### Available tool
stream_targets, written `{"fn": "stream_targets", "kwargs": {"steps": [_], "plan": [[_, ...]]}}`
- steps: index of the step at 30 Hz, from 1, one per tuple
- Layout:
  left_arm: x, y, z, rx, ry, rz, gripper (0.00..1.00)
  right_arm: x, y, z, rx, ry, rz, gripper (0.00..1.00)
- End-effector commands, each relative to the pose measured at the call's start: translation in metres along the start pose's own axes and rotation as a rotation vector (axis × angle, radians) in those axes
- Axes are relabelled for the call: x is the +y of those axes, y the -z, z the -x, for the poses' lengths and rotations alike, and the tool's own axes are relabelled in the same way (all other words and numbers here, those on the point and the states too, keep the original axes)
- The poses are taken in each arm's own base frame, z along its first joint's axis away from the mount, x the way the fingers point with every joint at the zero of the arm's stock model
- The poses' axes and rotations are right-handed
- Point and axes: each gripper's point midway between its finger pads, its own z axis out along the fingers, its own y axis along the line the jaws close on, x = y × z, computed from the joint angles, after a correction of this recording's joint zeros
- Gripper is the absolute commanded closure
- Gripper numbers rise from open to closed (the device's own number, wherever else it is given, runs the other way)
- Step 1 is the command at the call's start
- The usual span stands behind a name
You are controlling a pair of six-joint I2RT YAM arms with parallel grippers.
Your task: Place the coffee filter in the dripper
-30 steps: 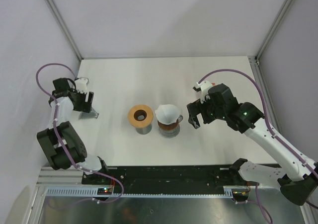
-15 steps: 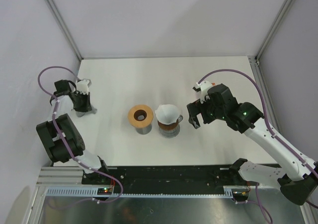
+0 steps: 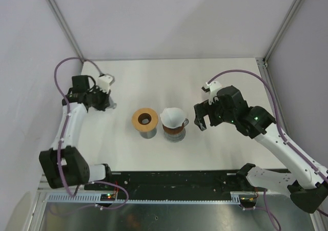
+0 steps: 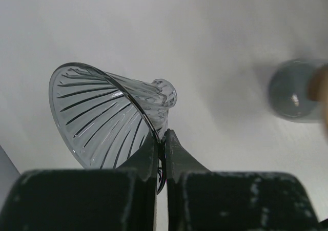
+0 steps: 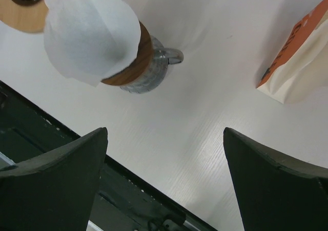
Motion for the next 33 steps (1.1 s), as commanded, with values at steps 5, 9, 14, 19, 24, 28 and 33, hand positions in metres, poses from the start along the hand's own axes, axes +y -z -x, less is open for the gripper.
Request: {"fn": "stream_targets", "kwargs": {"steps": [5, 9, 14, 19, 24, 28, 33], "plan": [[-0.112, 0.081, 0.102, -0.241, -0.492, -0.114, 1.00, 0.016, 0.038, 0.104, -0.346, -0.151, 0.039, 0.01], [-0.174, 0.110, 0.101, -0.281, -0.731, -0.224, 1.00, 0.031, 0.031, 0.143, -0.393, -0.190, 0.089, 0.01], [-0.211, 0.137, 0.089, -0.299, -0.879, -0.346, 1.00, 0.060, 0.006, 0.187, -0.376, -0.175, 0.146, 0.01], [-0.234, 0.147, 0.075, -0.280, -1.008, -0.407, 1.00, 0.094, -0.021, 0.215, -0.349, -0.173, 0.294, 0.09], [-0.247, 0.153, 0.072, -0.291, -1.087, -0.432, 1.00, 0.129, -0.059, 0.199, -0.193, -0.152, 0.418, 0.18], [-0.247, 0.149, 0.073, -0.273, -1.121, -0.403, 1.00, 0.147, -0.074, 0.182, -0.103, -0.122, 0.466, 0.22], [-0.242, 0.147, 0.075, -0.255, -1.147, -0.352, 1.00, 0.156, -0.094, 0.155, 0.009, -0.106, 0.480, 0.29]]}}
